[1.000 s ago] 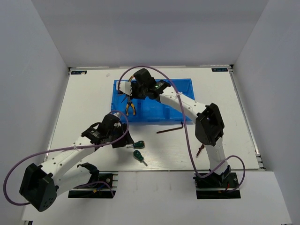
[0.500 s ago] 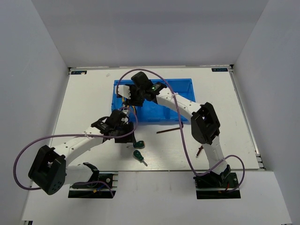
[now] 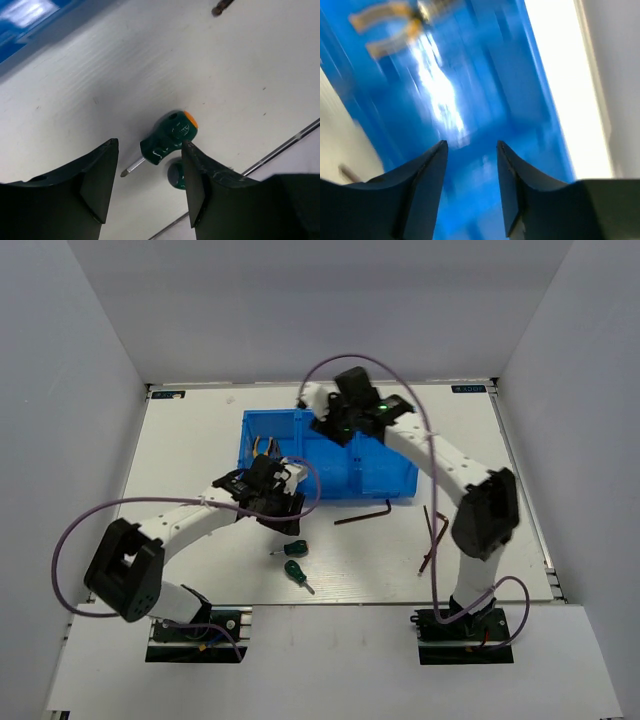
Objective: Sort the tools into containers
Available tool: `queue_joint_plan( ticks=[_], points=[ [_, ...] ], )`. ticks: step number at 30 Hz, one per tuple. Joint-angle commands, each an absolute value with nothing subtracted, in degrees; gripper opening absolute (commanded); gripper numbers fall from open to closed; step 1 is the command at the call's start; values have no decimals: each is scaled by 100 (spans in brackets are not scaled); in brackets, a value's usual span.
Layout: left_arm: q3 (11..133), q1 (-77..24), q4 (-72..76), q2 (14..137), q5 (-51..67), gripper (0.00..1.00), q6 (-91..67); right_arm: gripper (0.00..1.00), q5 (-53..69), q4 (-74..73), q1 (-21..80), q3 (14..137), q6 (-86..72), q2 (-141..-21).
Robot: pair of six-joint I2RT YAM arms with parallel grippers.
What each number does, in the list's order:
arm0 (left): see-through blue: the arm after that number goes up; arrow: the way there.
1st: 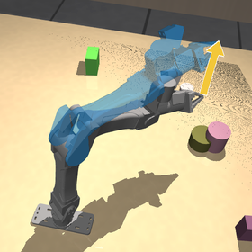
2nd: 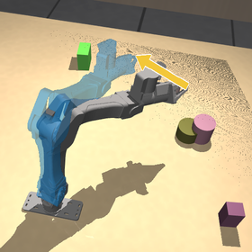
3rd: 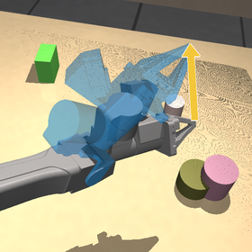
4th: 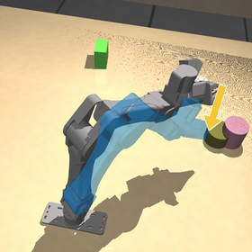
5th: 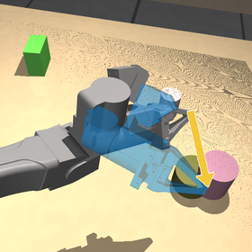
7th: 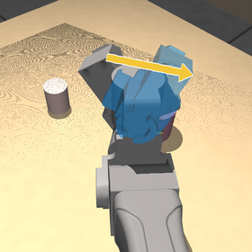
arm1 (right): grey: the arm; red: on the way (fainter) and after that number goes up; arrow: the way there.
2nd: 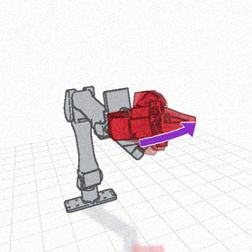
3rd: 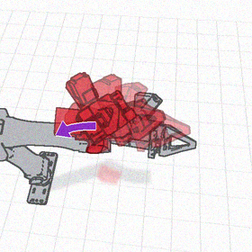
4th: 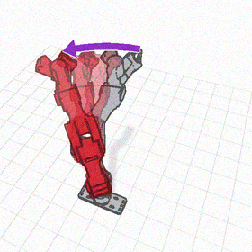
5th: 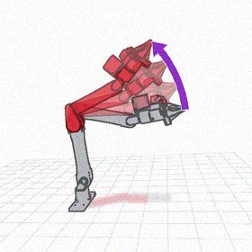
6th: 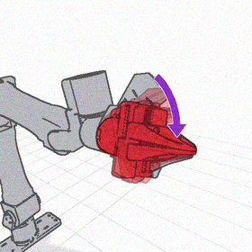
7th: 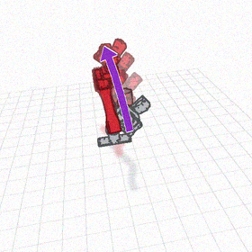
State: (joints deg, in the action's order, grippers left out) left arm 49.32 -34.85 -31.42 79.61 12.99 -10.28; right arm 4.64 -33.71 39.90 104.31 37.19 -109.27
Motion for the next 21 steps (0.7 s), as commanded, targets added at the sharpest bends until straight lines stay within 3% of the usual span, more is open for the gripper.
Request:
queue_joint_plan(
  ticks=[1, 5, 12, 21],
  points=[
    [5343, -3560, -3515, 8278, 1705, 64, -107, 52, 668, -3850, 3221, 9329, 3226, -10047],
    [5466, -3665, -3691, 8516, 1924, 62, 332, 63, 1272, -4269, 2402, 8720, 2928, -9458],
    [5581, -3920, -3814, 8894, 2312, 62, 632, 67, 1889, -4588, 1767, 7946, 2682, -9019],
    [5756, -4508, -3946, 9825, 662, 60, 440, 67, 2311, -4588, 1450, 7638, 2426, -8684]
  ],
)
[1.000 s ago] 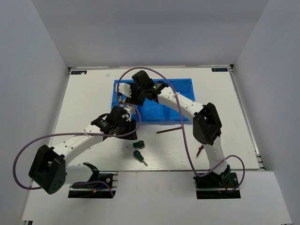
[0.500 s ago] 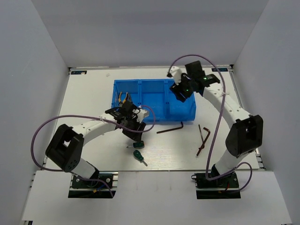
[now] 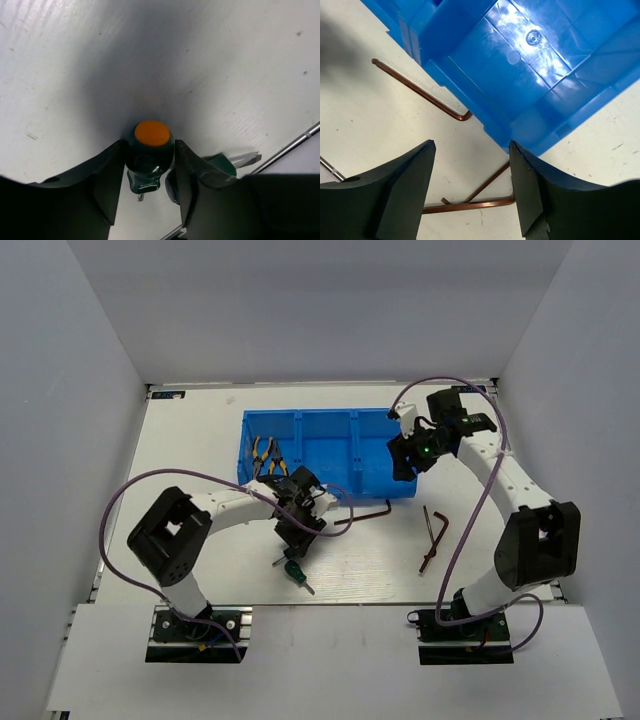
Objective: Sort the tools into containers
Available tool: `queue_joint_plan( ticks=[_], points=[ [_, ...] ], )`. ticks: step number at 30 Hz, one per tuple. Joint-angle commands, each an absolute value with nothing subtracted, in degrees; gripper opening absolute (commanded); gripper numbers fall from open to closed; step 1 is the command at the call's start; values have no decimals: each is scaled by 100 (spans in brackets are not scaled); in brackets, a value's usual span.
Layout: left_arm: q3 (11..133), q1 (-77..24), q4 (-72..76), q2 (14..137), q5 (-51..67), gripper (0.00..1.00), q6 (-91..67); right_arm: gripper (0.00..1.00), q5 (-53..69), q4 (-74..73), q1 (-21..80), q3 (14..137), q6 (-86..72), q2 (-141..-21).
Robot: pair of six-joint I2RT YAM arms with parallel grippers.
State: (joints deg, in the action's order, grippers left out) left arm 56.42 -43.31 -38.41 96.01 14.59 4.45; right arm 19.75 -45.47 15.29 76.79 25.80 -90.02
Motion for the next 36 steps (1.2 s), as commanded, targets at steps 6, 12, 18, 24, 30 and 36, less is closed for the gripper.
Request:
queue_joint_plan(
  ticks=[6, 12, 18, 24, 30, 36],
  points=[
    [6160, -4623, -4061, 9686, 185, 10, 193, 44, 3082, -4623, 1406, 7304, 2689, -8052],
    [7759, -4685, -3930, 9387, 27, 2, -53, 0, 3577, -4632, 1433, 6541, 3041, -7226],
    [9130, -4439, -3471, 10386, -851, 4, -193, 77, 4507, -5429, 1503, 5819, 4330, -6742],
    [10176, -4280, -3823, 11705, -1669, 30, -510, 62, 4625, -5371, 2152, 5441, 4240, -6460],
    [10335, -4228, -3823, 11681, -1670, 65, -746, 48, 3930, -3719, 3575, 5150, 3166, -6687],
    [10363, -4228, -4148, 10490, -2055, 74, -1167, 51, 2718, -2577, 5350, 5247, 2339, -7233]
  ],
)
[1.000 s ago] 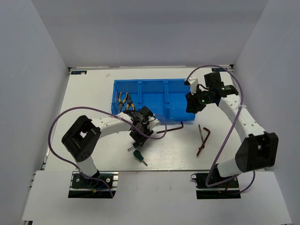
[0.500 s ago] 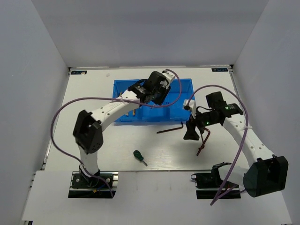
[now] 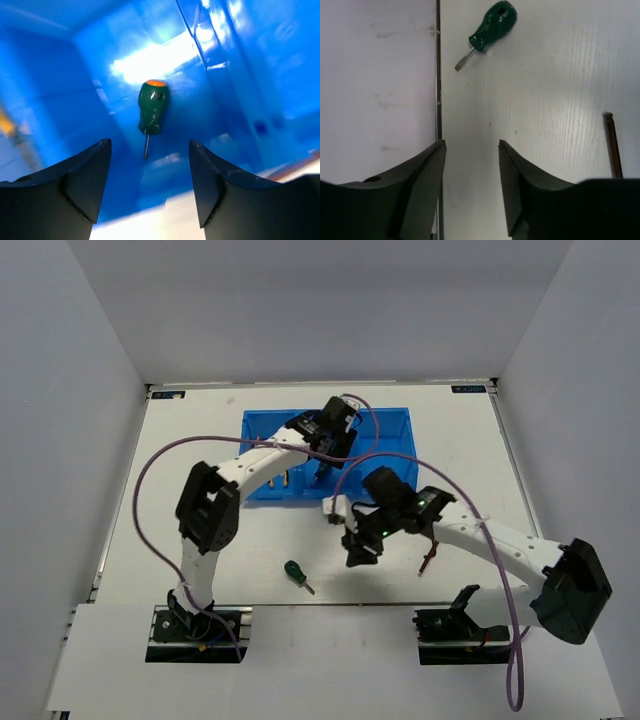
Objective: Sort the tools into containers
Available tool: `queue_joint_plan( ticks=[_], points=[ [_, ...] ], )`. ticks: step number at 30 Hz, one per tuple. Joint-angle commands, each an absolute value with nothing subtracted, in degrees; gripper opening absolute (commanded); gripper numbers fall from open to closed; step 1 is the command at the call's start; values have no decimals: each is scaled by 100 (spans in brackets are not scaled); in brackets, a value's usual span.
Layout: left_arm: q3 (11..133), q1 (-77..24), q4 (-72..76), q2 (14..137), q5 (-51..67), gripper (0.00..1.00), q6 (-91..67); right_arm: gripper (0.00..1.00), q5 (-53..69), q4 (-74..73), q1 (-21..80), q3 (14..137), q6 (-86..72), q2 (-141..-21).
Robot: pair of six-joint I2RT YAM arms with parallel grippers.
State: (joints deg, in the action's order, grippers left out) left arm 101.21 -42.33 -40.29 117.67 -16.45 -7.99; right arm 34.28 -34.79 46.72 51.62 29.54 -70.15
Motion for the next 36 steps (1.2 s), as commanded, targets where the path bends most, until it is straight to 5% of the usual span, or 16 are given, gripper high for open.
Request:
queue_joint_plan(
  ticks=[1, 3, 12, 19, 31, 33, 36],
  points=[
    [10275, -4228, -4244, 10242, -2205, 74, -1299, 54, 2420, -2532, 5492, 5291, 2007, -7434],
    [9803, -4167, -4560, 9662, -2739, 80, -1781, 62, 2356, -2243, 5878, 5361, 1742, -7760],
    [7551, -4166, -6142, 6392, -3850, 89, -4033, 63, 897, -1810, 6882, 6633, -368, -9683],
    [7198, -4166, -6495, 5695, -3735, 90, -4386, 62, 293, -2100, 7128, 7593, -870, -10661],
    [7102, -4166, -6504, 5520, -3577, 90, -4254, 59, -1029, -2206, 7435, 7146, -694, -10740],
    [7102, -4166, -6452, 5520, -3524, 90, -4254, 54, -1011, -2258, 7436, 7119, -694, -10819],
    [7049, -4166, -6451, 5520, -3472, 89, -4254, 34, -941, -2320, 7436, 7084, -668, -10951]
  ],
)
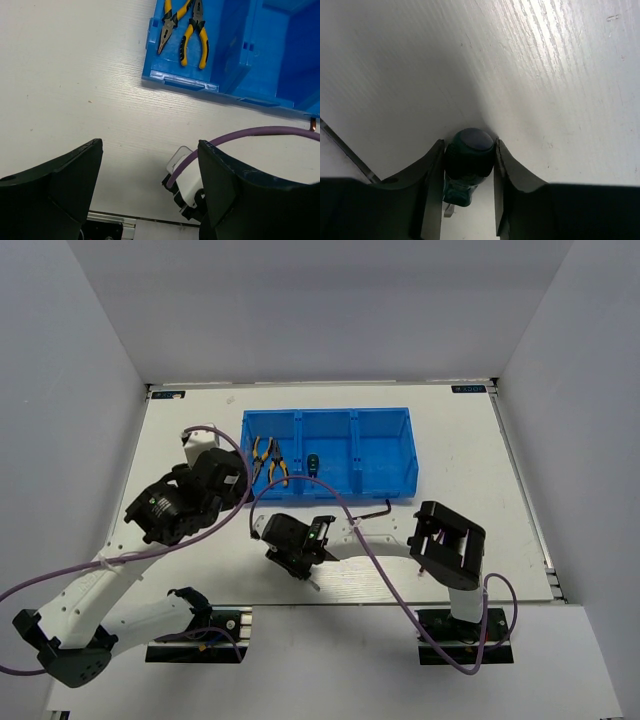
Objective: Sort the tools into containers
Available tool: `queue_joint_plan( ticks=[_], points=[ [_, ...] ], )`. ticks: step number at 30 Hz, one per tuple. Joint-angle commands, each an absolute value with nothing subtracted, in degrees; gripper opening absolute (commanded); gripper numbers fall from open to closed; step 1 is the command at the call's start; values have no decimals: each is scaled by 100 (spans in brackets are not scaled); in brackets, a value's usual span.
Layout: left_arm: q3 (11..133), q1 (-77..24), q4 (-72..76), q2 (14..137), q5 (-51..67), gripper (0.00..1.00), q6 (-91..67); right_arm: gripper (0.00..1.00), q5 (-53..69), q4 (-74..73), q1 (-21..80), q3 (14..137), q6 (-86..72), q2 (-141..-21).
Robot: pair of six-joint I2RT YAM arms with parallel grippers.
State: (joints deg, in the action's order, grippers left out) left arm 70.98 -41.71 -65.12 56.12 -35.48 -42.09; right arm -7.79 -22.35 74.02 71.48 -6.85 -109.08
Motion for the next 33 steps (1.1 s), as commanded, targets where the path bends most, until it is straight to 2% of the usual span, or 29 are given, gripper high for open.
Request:
queue_joint_plan(
  ticks=[1, 2, 3, 4, 6, 7, 11, 14, 20, 21, 23, 24, 25, 27, 28, 30, 32, 33],
  points=[
    [7049, -4166, -6451, 5520, -3402, 86, -4254, 25, -827, -2399, 7409, 7093, -651, -10951],
    [6988, -4166, -6390, 5520, -3349, 84, -4254, 3, -817, -2452, 7383, 7093, -650, -10916],
    [6935, -4166, -6303, 5450, -3349, 82, -4254, 0, -800, -2478, 7357, 7093, -659, -10855],
    [6935, -4166, -6241, 5449, -3262, 75, -4123, 0, -748, -2574, 7235, 7128, -590, -10785],
    [6751, -4219, -5891, 5309, -3034, 67, -3974, 0, -747, -2645, 7094, 7180, -327, -10381],
    [6689, -4219, -5749, 5169, -2971, 59, -3799, 0, -791, -2715, 6806, 7320, -230, -10162],
    [6346, -4219, -4871, 4826, -2410, 42, -3236, 0, -862, -2768, 5969, 7611, 718, -9748],
    [6100, -4219, -4247, 4764, -1865, 34, -2832, 0, -521, -2830, 5248, 7943, 1088, -9721],
    [5555, -4271, -3156, 5280, -248, 33, -2041, 0, -184, -2979, 4632, 9032, 1239, -10405],
    [5468, -4271, -3077, 5387, 111, 39, -1961, 0, -211, -3032, 4458, 9383, 1257, -10772],
    [5415, -4271, -2953, 5676, 533, 46, -1794, 0, -342, -3093, 4351, 9971, 1274, -11222],
    [5414, -4271, -2875, 5773, 658, 53, -1636, 0, -447, -3224, 4194, 10428, 1283, -11563],
    [5414, -4271, -2813, 5870, 764, 56, -1556, 0, -466, -3356, 4131, 10850, 1275, -11897],
    [5414, -4271, -2813, 6238, 949, 59, -1311, 16, -466, -3602, 4000, 11370, 1301, -12163],
    [5475, -4271, -2760, 6388, 1019, 61, -1231, 34, -475, -3630, 3903, 11417, 1353, -12373],
    [5537, -4271, -2699, 6652, 1177, 61, -1038, 46, -448, -3630, 3789, 11417, 1380, -12471],
    [5537, -4271, -2515, 6986, 1326, 62, -950, 64, -352, -3665, 3596, 11408, 1301, -12454],
    [5537, -4324, -2453, 7083, 1405, 62, -949, 68, -308, -3691, 3569, 11417, 1292, -12384]
  ],
)
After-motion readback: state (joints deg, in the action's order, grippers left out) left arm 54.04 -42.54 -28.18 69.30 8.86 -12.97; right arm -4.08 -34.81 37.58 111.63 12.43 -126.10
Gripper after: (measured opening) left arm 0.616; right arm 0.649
